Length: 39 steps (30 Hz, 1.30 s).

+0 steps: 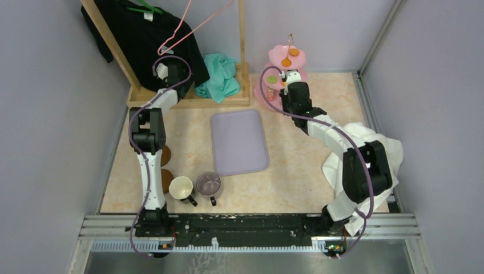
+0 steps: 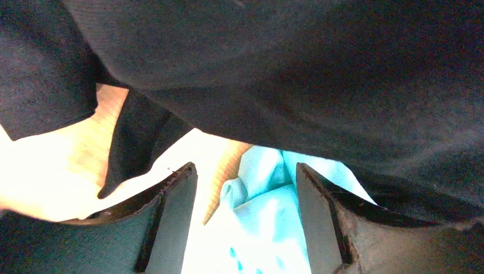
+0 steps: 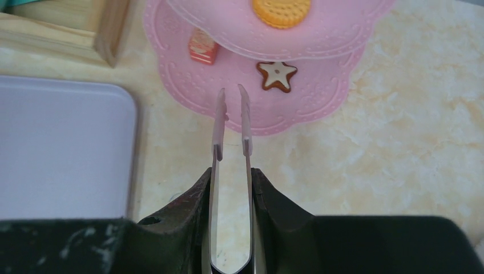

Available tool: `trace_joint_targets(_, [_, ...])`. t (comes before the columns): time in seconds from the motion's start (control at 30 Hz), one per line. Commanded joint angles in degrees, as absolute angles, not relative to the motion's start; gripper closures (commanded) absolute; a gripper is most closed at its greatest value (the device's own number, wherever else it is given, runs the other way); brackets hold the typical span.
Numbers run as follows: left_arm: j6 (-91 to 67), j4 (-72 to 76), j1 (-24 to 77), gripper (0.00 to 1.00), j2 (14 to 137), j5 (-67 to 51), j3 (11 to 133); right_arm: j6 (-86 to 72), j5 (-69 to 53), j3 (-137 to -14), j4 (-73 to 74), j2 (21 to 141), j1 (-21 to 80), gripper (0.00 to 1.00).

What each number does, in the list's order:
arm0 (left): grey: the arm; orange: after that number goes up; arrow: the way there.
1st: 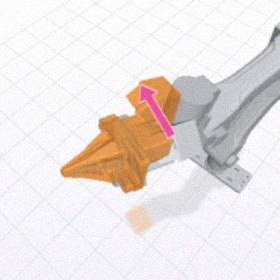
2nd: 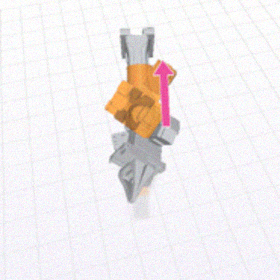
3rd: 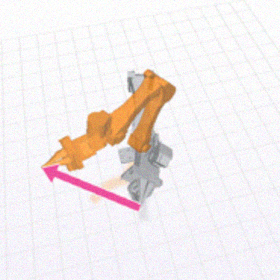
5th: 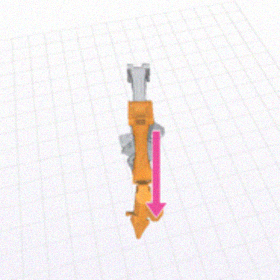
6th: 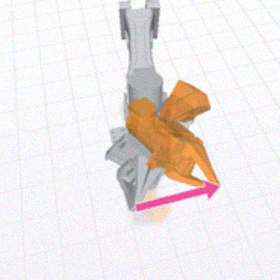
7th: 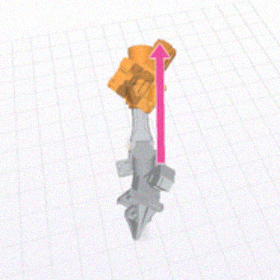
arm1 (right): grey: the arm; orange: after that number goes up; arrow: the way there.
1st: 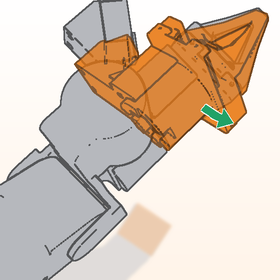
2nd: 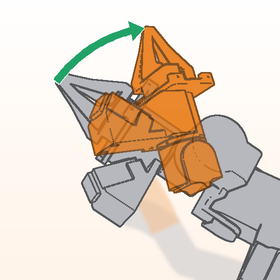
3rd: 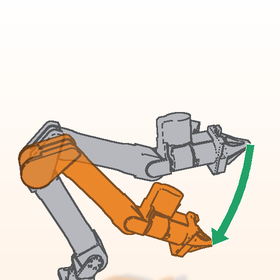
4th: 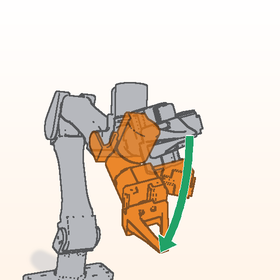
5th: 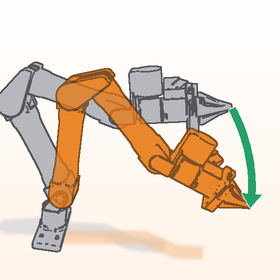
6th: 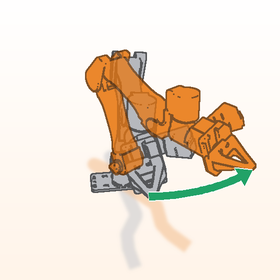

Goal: Serve the afternoon tea
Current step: Adjust the desert at the desert table, then place the clamp on the tray.

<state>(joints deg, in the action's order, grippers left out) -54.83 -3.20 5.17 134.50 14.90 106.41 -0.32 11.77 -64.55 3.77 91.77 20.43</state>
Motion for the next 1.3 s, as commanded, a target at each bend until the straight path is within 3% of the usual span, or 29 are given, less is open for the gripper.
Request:
trace_joint_targets(0.0, [-55.41,-0.83,5.54,0.3,130.21,14.54,104.04,0.83,12.04,-66.33,1.66,87.05,25.1,0.79])
trace_joint_targets(0.47, [-54.19,1.32,5.54,0.31,125.61,13.62,97.88,-1.25,4.43,-72.79,-3.87,100.09,39.26,0.79])
trace_joint_targets(0.67, [-53.44,2.0,5.37,0.31,124.53,13.45,95.99,-3.74,3.4,-70.4,-5.85,104.05,40.24,0.73])
trace_joint_targets(0.87, [-53.94,2.9,5.36,0.31,123.8,13.51,93.64,-4.95,2.5,-65.22,-5.94,103.53,41.12,0.65])
trace_joint_targets(1.27, [-54.25,3.46,5.37,0.31,123.31,13.71,92.05,-5.86,2.13,-61.08,-4.33,100.98,43.84,0.59])
